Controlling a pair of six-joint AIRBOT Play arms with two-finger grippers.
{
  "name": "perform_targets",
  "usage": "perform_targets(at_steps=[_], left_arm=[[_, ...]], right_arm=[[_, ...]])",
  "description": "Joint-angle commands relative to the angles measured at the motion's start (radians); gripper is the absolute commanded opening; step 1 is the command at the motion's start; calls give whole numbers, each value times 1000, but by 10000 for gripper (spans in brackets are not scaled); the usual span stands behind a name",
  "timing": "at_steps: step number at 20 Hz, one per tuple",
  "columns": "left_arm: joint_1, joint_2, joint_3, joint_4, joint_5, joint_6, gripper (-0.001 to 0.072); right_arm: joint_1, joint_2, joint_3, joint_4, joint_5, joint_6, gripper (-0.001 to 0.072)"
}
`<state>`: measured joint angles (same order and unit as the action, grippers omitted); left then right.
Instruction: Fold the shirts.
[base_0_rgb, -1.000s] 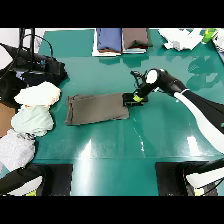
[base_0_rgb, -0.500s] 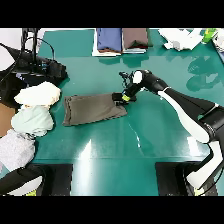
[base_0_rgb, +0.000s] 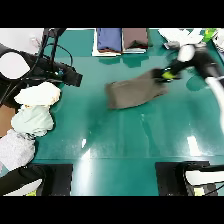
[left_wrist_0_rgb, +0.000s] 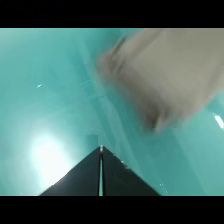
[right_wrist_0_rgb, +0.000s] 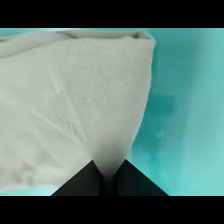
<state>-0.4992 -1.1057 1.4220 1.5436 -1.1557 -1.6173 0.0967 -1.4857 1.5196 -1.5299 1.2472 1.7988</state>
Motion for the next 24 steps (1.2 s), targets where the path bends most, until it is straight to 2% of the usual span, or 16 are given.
perform_targets(at_steps=[1,4,6,10,14,21,22,23,24], left_arm=[[-24,1,0,0,3,-8,26],[-24,1,0,-2,3,-10,27],[-24,1,0,-2,7,-41,27],[-24,1,0,-2,15,-53,27],[-24,1,0,-2,15,-51,27],[-24,1,0,-2,10,-50,27],[-24,1,0,-2,10,-50,27],[-24,1,0,-2,11,-50,27],[-24,1,0,-2,13,-50,28]], right_arm=[[-290,152,-81,-95,43,-32,16],[-570,248,-192,-93,6,-74,15],[-744,281,-240,-93,-1,-80,15],[-962,317,-338,-60,-8,-74,14],[-1012,389,-473,-64,-18,-44,14],[-905,426,-567,-72,17,-46,30],[-891,425,-559,-80,32,-71,179],[-880,419,-539,-118,53,-99,369],[-875,412,-511,-167,81,-107,476]])
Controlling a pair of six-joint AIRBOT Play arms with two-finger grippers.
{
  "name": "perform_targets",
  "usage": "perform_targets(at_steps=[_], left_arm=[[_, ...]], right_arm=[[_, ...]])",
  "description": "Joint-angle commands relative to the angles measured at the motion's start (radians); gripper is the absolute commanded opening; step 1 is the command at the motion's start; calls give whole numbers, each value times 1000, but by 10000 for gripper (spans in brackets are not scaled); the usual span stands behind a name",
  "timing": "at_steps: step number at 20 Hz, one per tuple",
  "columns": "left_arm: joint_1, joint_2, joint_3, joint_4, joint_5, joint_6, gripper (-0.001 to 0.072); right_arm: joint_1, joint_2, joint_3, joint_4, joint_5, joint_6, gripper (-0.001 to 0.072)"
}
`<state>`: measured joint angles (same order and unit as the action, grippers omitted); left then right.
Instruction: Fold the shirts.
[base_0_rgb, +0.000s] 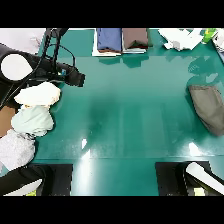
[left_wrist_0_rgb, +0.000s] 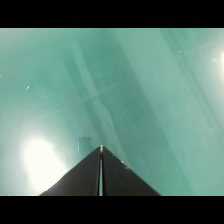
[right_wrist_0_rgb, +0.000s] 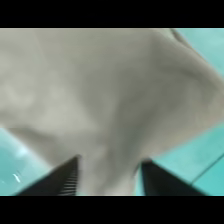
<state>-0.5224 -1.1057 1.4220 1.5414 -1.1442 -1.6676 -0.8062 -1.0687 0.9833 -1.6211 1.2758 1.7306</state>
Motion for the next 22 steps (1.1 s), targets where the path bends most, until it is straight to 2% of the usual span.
perform_targets(at_steps=[1,3,6,8,10,13,16,17,18,22], left_arm=[[0,1,0,0,4,0,28],[0,1,0,-2,4,0,27],[0,1,0,-2,23,0,28],[0,1,0,0,46,0,28],[0,1,0,1,46,1,28],[0,1,0,0,24,0,28],[0,1,0,0,38,0,28],[0,1,0,0,37,0,28],[0,1,0,0,37,0,28],[0,1,0,0,37,0,28]], right_arm=[[27,-12,62,-117,82,-38,521],[28,-27,162,-111,137,-38,521],[111,-20,260,145,127,-38,519],[245,-8,271,271,108,-39,518],[424,-2,265,299,87,-48,516],[693,-2,265,256,59,-57,498],[884,-2,265,198,11,-58,285],[933,-2,265,188,2,-62,183],[970,-2,265,180,-2,-80,33],[1026,-2,265,180,-2,-105,16]])
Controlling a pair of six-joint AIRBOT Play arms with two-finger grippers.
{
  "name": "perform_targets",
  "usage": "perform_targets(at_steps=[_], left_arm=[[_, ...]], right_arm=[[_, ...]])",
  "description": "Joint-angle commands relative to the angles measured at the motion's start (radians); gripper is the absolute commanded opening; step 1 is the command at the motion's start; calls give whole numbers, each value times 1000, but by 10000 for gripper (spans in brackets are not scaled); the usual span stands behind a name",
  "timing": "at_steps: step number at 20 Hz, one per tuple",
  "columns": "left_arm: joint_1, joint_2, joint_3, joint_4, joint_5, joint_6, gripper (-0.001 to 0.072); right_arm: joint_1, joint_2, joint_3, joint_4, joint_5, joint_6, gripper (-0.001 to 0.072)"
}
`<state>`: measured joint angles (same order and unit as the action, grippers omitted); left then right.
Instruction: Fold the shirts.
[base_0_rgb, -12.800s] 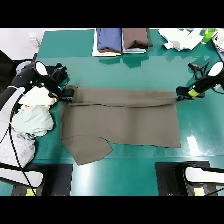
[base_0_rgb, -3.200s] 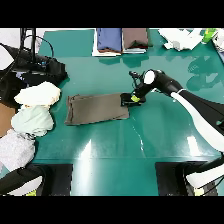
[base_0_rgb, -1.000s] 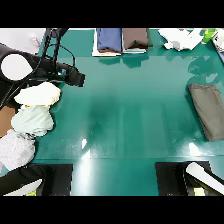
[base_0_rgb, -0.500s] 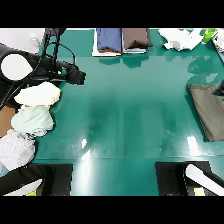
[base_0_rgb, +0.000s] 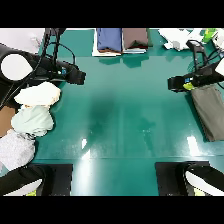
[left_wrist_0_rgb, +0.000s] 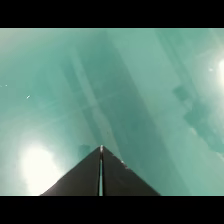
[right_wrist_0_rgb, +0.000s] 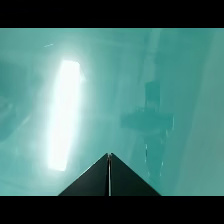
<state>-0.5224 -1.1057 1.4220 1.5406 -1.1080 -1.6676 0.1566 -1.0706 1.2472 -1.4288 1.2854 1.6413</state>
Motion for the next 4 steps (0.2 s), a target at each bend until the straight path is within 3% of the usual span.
perform_targets(at_steps=[1,4], left_arm=[[0,1,0,0,1,0,28],[0,1,0,0,1,0,28]], right_arm=[[63,0,1,-12,-11,-16,16],[51,0,1,-12,-11,-16,16]])
